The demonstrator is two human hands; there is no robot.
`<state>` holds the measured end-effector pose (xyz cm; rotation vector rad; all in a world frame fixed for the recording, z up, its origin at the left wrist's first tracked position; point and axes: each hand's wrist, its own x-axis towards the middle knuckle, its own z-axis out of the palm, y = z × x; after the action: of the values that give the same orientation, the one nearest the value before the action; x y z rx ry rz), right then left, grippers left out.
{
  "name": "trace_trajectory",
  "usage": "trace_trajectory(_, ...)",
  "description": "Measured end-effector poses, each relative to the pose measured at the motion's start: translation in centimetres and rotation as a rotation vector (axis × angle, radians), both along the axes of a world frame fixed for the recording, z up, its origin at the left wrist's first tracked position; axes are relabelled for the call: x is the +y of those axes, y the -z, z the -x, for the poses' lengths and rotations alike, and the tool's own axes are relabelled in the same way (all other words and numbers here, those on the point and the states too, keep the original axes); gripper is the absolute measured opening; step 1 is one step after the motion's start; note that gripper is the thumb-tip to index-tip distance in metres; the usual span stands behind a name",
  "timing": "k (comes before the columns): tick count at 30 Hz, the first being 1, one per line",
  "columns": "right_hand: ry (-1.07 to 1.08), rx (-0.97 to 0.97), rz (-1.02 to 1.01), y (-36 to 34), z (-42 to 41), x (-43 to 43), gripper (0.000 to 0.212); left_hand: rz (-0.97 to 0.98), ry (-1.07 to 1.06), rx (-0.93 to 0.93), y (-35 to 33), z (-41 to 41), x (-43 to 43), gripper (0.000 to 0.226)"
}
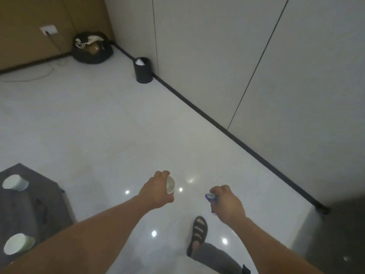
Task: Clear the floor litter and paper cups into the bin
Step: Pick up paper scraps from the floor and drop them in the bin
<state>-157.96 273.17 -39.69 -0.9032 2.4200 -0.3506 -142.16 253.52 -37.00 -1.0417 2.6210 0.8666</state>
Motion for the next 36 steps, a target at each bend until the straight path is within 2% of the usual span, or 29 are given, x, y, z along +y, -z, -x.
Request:
trace_trajectory(8,-0.287,0.026,0.037,-2.6,11.8,-14.2,0.030,0.021,-0.245,0.027,-2.0,7.5,-10.1,0.081)
trace_trajectory(16,-0.466,0.052,0.028,-3.0,16.7,-31.1,0.028,-0.037,-0.372,0.013,-0.9,11.7,-22.5,0.082)
trace_trajectory(28,-0.379,0.021,0.046,-3.4,21.5,-56.0,0.027,0.001,-0.413,0.034,-2.9,16.7,-49.6,0.079)
trace_trajectory(36,-0.452,0.062,0.034,-2.1,28.5,-71.9,0.029,0.017,-0.435,0.044,-2.5,24.1,-65.0,0.079)
